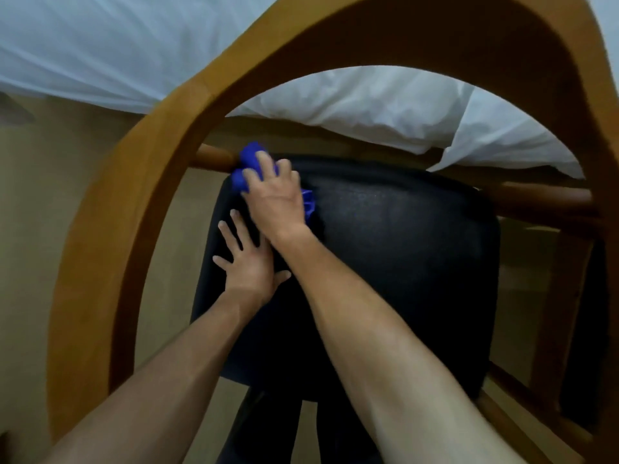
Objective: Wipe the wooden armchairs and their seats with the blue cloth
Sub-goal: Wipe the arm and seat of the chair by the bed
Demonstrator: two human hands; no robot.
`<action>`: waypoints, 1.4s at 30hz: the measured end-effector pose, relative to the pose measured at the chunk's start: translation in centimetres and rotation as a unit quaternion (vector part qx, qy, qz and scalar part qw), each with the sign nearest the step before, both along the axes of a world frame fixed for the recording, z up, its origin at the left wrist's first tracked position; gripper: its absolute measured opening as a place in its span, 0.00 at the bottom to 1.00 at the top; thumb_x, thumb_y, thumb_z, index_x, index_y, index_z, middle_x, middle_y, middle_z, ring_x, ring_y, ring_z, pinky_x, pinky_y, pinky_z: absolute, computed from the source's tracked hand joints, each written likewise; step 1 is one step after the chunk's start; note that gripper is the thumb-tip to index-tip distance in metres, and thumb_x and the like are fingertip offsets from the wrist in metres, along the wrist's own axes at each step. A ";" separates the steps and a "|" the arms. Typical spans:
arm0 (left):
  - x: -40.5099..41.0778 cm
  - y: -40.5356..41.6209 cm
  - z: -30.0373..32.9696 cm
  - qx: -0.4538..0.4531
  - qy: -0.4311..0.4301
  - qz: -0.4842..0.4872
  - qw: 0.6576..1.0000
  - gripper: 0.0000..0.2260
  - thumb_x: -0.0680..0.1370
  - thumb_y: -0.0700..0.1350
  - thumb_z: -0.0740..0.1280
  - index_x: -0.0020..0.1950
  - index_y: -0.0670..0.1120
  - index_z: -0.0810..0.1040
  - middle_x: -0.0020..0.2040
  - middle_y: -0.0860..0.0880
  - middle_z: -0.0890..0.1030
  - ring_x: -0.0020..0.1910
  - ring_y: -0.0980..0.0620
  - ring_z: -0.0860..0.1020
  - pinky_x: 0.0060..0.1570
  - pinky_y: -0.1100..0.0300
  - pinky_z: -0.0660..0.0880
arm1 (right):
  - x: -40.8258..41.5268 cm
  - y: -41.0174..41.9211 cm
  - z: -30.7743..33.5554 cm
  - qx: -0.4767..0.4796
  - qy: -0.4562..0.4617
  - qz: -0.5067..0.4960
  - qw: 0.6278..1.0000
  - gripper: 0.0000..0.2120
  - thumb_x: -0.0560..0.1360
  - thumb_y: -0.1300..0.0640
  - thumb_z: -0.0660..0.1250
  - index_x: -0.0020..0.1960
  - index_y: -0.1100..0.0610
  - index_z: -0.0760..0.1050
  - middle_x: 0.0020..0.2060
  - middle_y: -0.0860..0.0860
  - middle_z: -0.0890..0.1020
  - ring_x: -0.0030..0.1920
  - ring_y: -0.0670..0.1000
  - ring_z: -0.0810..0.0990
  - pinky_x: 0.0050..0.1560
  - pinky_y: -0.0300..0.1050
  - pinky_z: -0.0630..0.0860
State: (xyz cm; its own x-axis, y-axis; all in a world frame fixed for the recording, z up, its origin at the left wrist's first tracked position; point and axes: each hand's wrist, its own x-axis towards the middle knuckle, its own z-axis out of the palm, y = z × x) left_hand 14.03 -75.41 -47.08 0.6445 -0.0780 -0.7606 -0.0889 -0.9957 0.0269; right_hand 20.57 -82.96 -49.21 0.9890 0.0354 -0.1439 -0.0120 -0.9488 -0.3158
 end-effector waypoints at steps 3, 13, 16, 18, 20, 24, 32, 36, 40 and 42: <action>-0.1 0.1 0.0 -0.007 0.007 0.001 1.000 0.45 0.77 0.56 0.64 0.76 0.46 0.32 0.73 0.37 0.27 0.72 0.32 0.30 0.67 0.30 0.55 | 0.3 -0.2 -0.5 0.000 0.012 0.105 0.994 0.16 0.78 0.51 0.61 0.65 0.50 0.70 0.71 0.56 0.62 0.63 0.57 0.67 0.59 0.51 0.66; -0.1 0.3 0.1 -0.010 -0.016 0.002 1.000 0.48 0.74 0.59 0.68 0.76 0.51 0.32 0.73 0.39 0.26 0.73 0.34 0.31 0.66 0.30 0.57 | -7.1 -20.6 -0.4 -0.040 -0.005 -0.119 0.992 0.15 0.73 0.55 0.65 0.59 0.54 0.76 0.62 0.57 0.74 0.50 0.60 0.72 0.47 0.50 0.68; -0.2 0.3 -0.1 -0.009 -0.023 -0.003 1.000 0.48 0.74 0.59 0.68 0.76 0.51 0.32 0.73 0.38 0.26 0.73 0.34 0.31 0.66 0.30 0.57 | -11.4 -25.2 -0.1 -0.063 0.011 -0.212 0.975 0.17 0.76 0.55 0.63 0.63 0.55 0.72 0.65 0.59 0.70 0.57 0.62 0.71 0.58 0.54 0.67; -0.3 0.3 -0.3 -0.007 -0.025 -0.008 1.000 0.48 0.74 0.60 0.67 0.76 0.50 0.31 0.72 0.37 0.26 0.73 0.33 0.31 0.66 0.30 0.58 | -14.8 -26.7 0.1 -0.072 0.038 -0.281 0.956 0.17 0.76 0.56 0.63 0.65 0.55 0.71 0.66 0.59 0.69 0.60 0.64 0.69 0.62 0.57 0.65; -0.3 0.3 -0.4 0.002 -0.029 -0.016 0.999 0.48 0.75 0.61 0.65 0.75 0.49 0.30 0.72 0.36 0.25 0.72 0.32 0.31 0.65 0.30 0.58 | -17.0 -25.2 0.0 -0.070 0.033 -0.369 0.926 0.17 0.76 0.57 0.64 0.64 0.56 0.72 0.66 0.62 0.69 0.60 0.66 0.70 0.62 0.59 0.66; -0.3 0.3 -0.4 0.007 -0.027 -0.018 0.999 0.48 0.76 0.61 0.65 0.75 0.48 0.28 0.71 0.35 0.25 0.71 0.30 0.31 0.65 0.30 0.58 | -19.6 -14.3 -0.3 -0.014 -0.026 -0.370 0.929 0.16 0.71 0.57 0.64 0.58 0.57 0.77 0.61 0.63 0.73 0.50 0.65 0.73 0.51 0.56 0.69; -0.6 1.0 1.3 -0.011 -0.008 -0.020 1.000 0.46 0.76 0.58 0.66 0.76 0.52 0.32 0.73 0.39 0.26 0.73 0.34 0.31 0.68 0.31 0.55 | -31.3 -7.7 -0.7 0.009 -0.030 0.119 0.992 0.17 0.70 0.59 0.59 0.58 0.50 0.72 0.68 0.55 0.67 0.51 0.58 0.71 0.40 0.52 0.78; -3.7 2.8 2.4 -0.022 0.011 -0.068 0.997 0.42 0.79 0.50 0.65 0.77 0.53 0.34 0.73 0.41 0.25 0.72 0.35 0.29 0.69 0.32 0.54 | -33.5 -15.1 0.3 -0.045 -0.032 0.082 0.995 0.18 0.67 0.57 0.57 0.56 0.49 0.71 0.69 0.53 0.63 0.47 0.60 0.72 0.35 0.52 0.76; -8.8 4.0 2.9 -0.034 0.031 -0.070 0.997 0.41 0.78 0.44 0.65 0.77 0.55 0.35 0.71 0.42 0.23 0.72 0.36 0.28 0.70 0.32 0.53 | -29.2 -17.1 1.8 -0.072 0.015 -0.181 0.981 0.17 0.68 0.62 0.67 0.57 0.55 0.72 0.62 0.59 0.69 0.43 0.69 0.74 0.39 0.62 0.75; -10.8 4.6 3.0 -0.038 0.036 -0.066 0.996 0.42 0.77 0.40 0.66 0.77 0.55 0.37 0.71 0.43 0.23 0.72 0.36 0.28 0.70 0.33 0.53 | -26.0 -14.8 1.5 -0.069 0.036 -0.322 0.944 0.19 0.67 0.70 0.73 0.56 0.64 0.74 0.61 0.67 0.69 0.47 0.73 0.72 0.49 0.68 0.71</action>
